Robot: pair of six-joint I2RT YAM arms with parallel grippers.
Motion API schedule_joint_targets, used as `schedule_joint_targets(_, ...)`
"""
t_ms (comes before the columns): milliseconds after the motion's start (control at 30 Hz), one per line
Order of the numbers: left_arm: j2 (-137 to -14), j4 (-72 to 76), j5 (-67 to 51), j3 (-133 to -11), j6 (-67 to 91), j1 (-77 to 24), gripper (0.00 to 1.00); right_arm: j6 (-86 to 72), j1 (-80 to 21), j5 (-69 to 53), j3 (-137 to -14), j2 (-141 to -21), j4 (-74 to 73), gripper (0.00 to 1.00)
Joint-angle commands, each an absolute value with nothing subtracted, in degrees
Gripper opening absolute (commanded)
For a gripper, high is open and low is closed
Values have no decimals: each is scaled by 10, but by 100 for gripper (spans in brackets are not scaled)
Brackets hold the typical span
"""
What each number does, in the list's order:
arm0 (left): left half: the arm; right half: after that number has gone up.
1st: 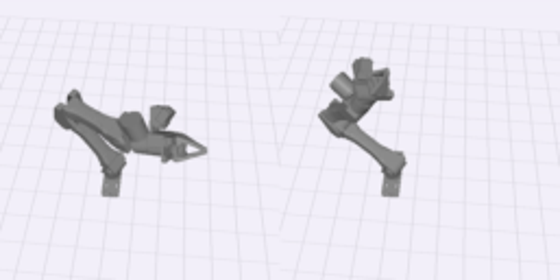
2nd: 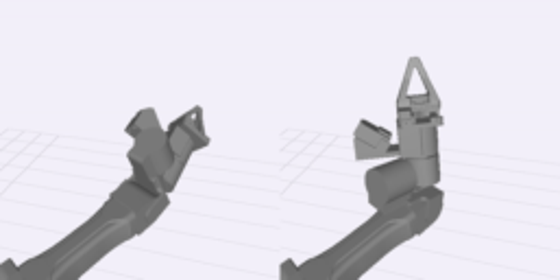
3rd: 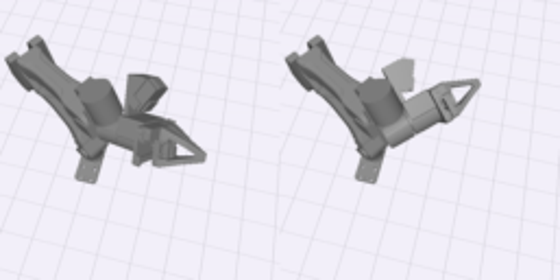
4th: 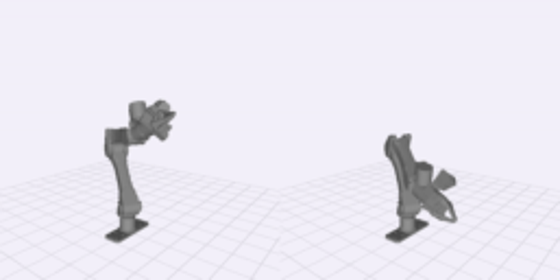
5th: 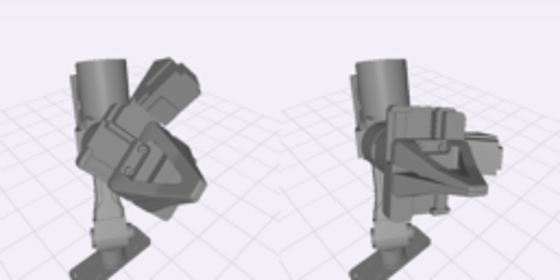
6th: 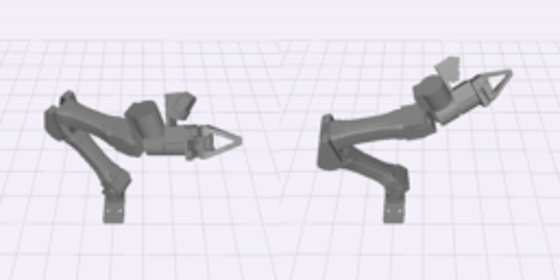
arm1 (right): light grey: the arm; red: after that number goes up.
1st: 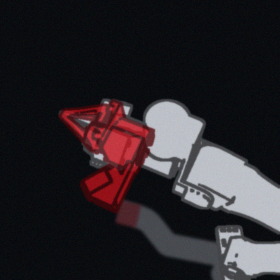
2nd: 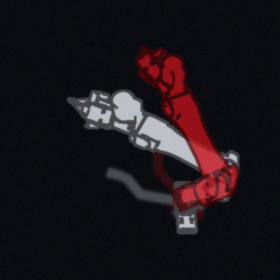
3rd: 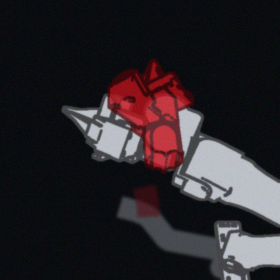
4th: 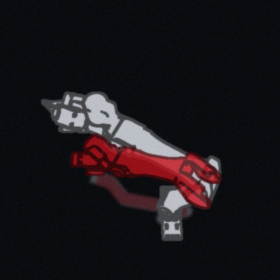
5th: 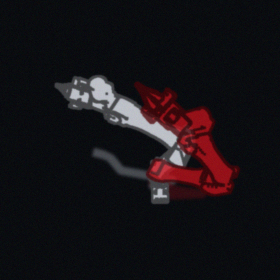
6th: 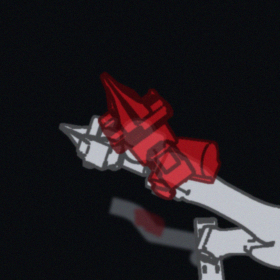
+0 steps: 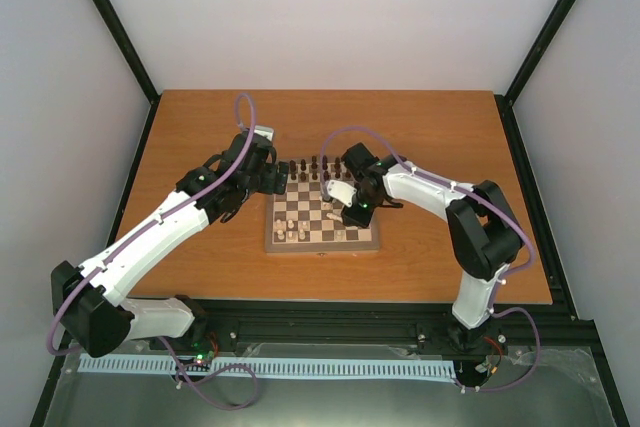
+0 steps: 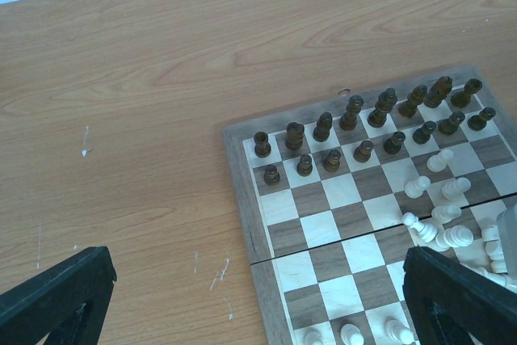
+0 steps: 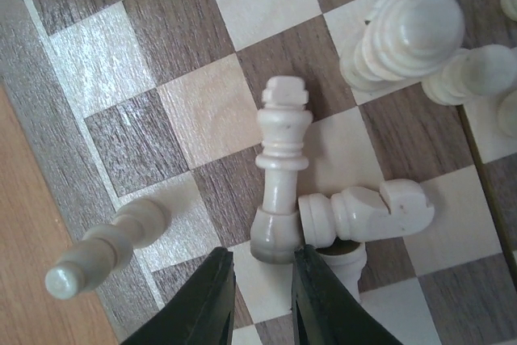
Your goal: Set up the chess pieces on the board
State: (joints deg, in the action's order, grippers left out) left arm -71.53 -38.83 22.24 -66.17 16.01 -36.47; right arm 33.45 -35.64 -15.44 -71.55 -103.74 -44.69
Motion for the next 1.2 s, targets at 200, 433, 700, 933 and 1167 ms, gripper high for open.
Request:
schedule_joint_targets(200,-718,-394,215,-687,148,-364,100,332,-372,-142,-738,-1060,-439,26)
schedule_joint_targets(433,-717,-394,214,-688,148,-363,100,315,-374,-131,-751,-1040,-440,26)
schedule_joint_targets(700,-719,-395,214,-688,149,-363,100,310,-387,-130,-762,-1048,-442,26)
schedule_joint_targets(933,-721,-395,213,-688,148,-364,100,305,-404,-99,-763,-1079,-436,27)
schedule_joint_targets(1167,-722,-395,213,-688,148,-363,100,299,-405,-66,-742,-1079,-423,30)
